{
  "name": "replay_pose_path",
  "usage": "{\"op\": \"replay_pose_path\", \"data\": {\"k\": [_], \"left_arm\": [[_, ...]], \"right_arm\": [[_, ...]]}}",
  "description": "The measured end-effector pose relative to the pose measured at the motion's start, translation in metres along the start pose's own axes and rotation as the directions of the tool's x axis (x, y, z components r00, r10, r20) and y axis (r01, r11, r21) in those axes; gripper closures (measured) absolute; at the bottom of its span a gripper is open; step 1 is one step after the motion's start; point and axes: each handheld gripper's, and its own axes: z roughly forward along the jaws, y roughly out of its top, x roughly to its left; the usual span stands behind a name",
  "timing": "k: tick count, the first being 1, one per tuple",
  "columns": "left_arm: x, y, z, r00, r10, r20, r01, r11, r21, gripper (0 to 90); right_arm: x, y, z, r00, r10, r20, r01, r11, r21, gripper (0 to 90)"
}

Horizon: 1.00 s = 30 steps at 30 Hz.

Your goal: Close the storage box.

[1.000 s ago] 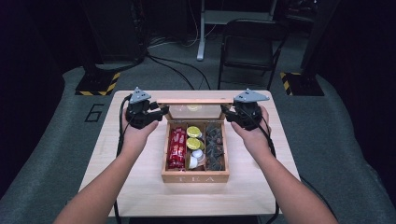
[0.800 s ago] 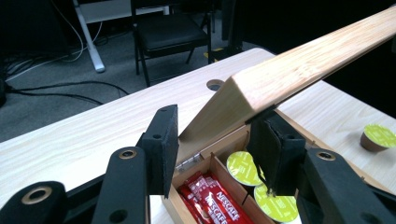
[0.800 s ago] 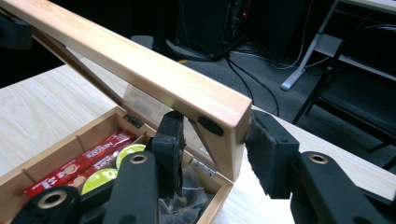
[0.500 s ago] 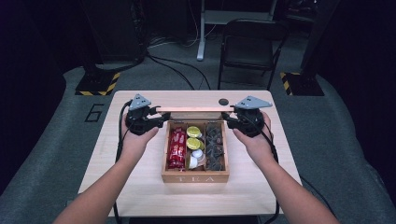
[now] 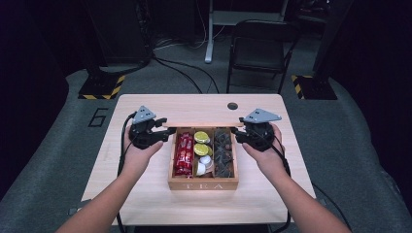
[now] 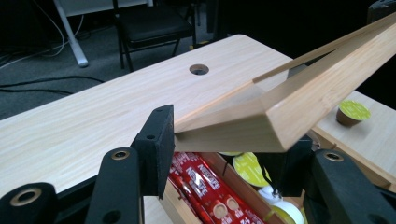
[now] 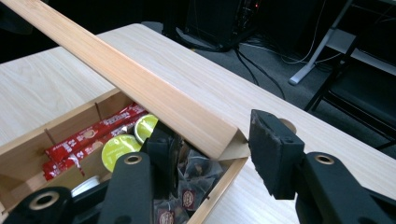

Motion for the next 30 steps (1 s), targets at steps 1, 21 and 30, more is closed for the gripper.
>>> {"op": "replay_pose_path", "data": {"k": [1, 21, 30], "left_arm": [[-0.001, -0.001, 0.0, 1.0, -0.003, 0.001, 0.003, 1.0, -0.002, 48.9], [-0.013, -0.03, -0.008, 0.9991, 0.036, 0.024, -0.037, 0.9992, 0.019, 47.6], [-0.018, -0.047, -0.011, 0.9986, 0.037, 0.037, -0.038, 0.9991, 0.017, 46.6]], "right_arm": [[0.001, -0.001, 0.0, 1.0, -0.001, 0.002, 0.001, 1.0, 0.002, 53.6], [0.013, -0.03, -0.011, 0.9993, -0.012, -0.035, 0.013, 1.0, 0.009, 53.1], [0.02, -0.048, -0.014, 0.9987, 0.014, -0.048, -0.014, 1.0, -0.006, 52.6]]}}
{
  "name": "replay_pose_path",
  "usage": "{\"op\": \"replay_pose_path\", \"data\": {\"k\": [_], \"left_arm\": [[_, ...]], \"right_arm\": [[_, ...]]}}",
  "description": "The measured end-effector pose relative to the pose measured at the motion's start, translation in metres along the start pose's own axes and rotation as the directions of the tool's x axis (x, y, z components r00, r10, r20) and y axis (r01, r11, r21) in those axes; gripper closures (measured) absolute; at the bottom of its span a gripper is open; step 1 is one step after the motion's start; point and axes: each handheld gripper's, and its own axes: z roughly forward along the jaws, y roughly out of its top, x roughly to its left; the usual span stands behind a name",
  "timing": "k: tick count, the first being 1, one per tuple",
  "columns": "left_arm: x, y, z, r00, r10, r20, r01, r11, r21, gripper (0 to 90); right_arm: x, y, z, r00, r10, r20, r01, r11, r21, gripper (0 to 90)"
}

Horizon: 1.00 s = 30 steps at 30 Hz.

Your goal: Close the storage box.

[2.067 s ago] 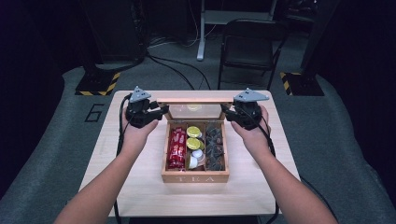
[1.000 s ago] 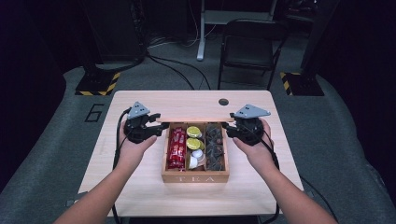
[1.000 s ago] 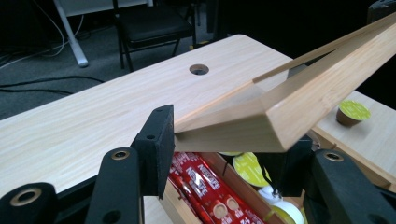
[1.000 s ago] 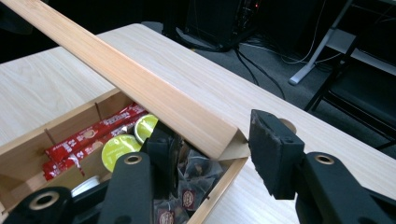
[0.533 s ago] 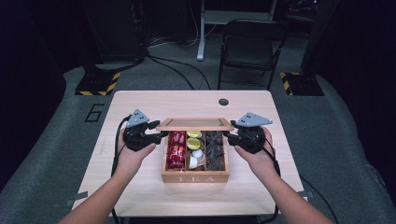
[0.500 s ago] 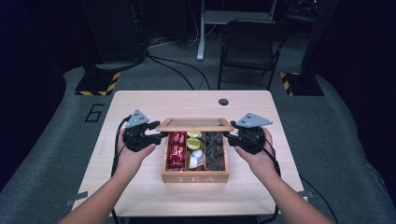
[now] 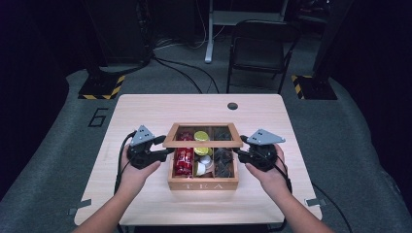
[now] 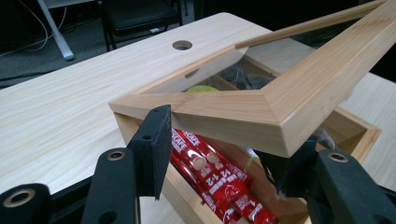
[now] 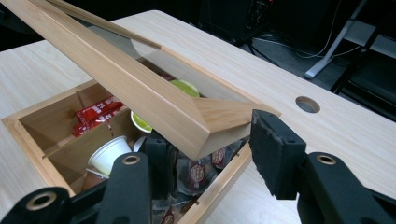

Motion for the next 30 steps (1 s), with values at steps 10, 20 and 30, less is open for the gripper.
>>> {"op": "replay_pose_path", "data": {"k": [10, 20, 30], "left_arm": [[-0.007, -0.017, -0.001, 0.9999, -0.008, 0.008, 0.008, 0.9999, 0.006, 46.5], [-0.013, -0.033, -0.002, 0.9998, -0.015, 0.011, 0.015, 0.9998, 0.009, 47.7], [-0.019, -0.048, -0.002, 0.9994, -0.029, 0.016, 0.029, 0.9995, 0.011, 47.7]], "right_arm": [[0.007, -0.018, -0.003, 0.9997, 0.018, -0.014, -0.018, 1.0, 0.006, 51.9], [0.015, -0.034, -0.004, 0.9993, 0.033, -0.015, -0.033, 0.999, 0.006, 52.2], [0.024, -0.045, -0.004, 0.9998, -0.016, 0.007, 0.016, 1.0, 0.027, 52.1]]}}
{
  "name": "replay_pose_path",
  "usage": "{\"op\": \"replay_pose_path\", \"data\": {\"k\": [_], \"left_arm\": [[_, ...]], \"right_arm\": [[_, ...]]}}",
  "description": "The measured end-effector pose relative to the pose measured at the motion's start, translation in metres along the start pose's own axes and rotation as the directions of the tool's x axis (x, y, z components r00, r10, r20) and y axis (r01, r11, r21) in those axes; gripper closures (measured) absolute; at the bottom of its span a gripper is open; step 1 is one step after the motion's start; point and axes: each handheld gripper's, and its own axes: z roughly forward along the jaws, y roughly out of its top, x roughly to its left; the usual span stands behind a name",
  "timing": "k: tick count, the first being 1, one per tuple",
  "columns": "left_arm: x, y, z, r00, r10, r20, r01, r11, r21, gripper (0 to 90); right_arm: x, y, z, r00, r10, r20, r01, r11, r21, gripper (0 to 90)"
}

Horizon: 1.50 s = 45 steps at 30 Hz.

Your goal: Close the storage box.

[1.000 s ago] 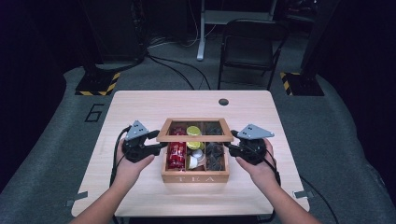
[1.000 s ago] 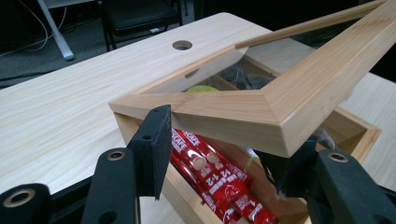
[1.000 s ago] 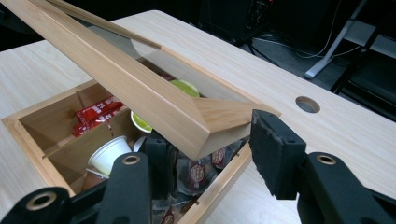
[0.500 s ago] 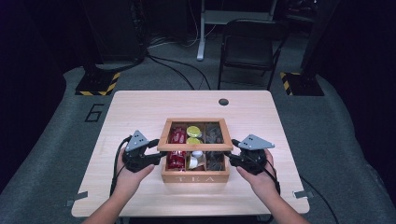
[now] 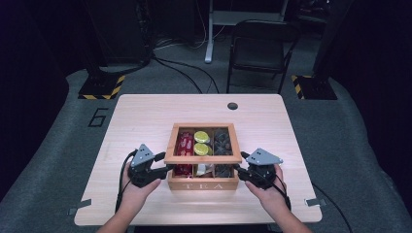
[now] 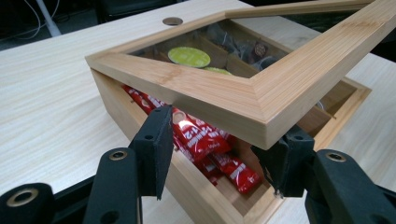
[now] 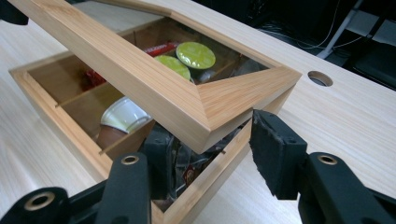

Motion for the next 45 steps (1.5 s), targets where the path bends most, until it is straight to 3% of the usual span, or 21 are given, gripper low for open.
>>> {"op": "replay_pose_path", "data": {"k": [9, 25, 33, 35, 45], "left_arm": [[-0.006, -0.013, 0.005, 0.9998, -0.001, 0.017, 0.001, 1.0, 0.004, 47.7], [-0.013, -0.027, 0.008, 0.9991, -0.025, 0.033, 0.025, 0.9996, 0.014, 48.5], [-0.013, -0.03, 0.007, 0.9994, -0.006, 0.035, 0.005, 0.9998, 0.021, 48.3], [-0.014, -0.032, 0.007, 0.999, -0.021, 0.039, 0.02, 0.9996, 0.019, 48.2], [-0.014, -0.039, 0.01, 0.9986, -0.022, 0.047, 0.022, 0.9997, 0.015, 48.2]], "right_arm": [[0.006, -0.014, 0.003, 1.0, -0.009, -0.004, 0.009, 1.0, 0.02, 52.1], [0.012, -0.028, 0.003, 0.9979, 0.059, -0.028, -0.058, 0.998, 0.035, 52.2], [0.014, -0.032, 0.008, 0.9968, 0.071, -0.036, -0.069, 0.997, 0.047, 52.2], [0.014, -0.033, 0.008, 0.9965, 0.074, -0.04, -0.072, 0.996, 0.047, 52.1], [0.017, -0.038, 0.011, 0.996, 0.079, -0.04, -0.077, 0.995, 0.056, 51.5]]}}
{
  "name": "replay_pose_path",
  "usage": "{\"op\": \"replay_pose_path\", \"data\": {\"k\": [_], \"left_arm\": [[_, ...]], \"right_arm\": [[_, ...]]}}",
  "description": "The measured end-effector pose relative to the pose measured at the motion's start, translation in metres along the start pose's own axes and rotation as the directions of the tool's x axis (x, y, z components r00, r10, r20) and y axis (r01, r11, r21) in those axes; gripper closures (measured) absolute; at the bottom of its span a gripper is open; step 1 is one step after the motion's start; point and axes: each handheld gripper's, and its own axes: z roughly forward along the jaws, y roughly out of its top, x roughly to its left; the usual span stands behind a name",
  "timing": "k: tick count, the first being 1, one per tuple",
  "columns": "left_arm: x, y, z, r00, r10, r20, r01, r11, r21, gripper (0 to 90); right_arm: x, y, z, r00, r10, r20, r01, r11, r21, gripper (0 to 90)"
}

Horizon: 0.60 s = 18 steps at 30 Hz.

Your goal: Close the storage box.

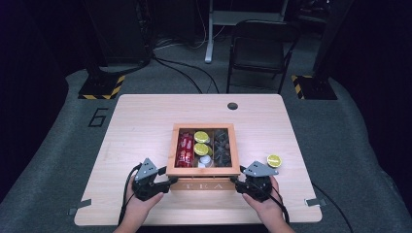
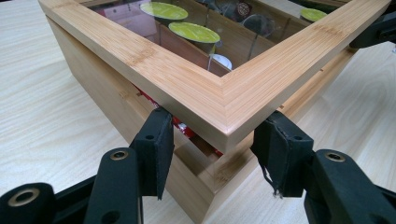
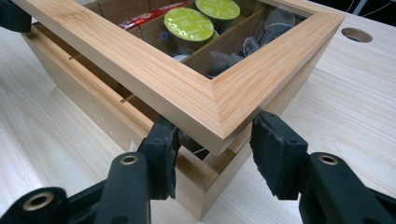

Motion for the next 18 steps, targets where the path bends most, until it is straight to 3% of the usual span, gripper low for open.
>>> {"op": "replay_pose_path", "data": {"k": [11, 18], "left_arm": [[-0.0029, -0.0025, -0.001, 0.9999, -0.002, -0.011, 0.002, 0.9998, 0.019, 46.4], [-0.0049, -0.0028, -0.0034, 0.9992, -0.041, 0.0, 0.041, 0.9991, 0.014, 43.3]], "right_arm": [[0.0002, -0.0033, -0.0008, 0.9993, 0.031, -0.021, -0.03, 0.999, 0.014, 50.8], [0.0004, -0.0043, -0.0031, 0.9984, 0.047, -0.031, -0.047, 0.999, 0.018, 50.6]]}}
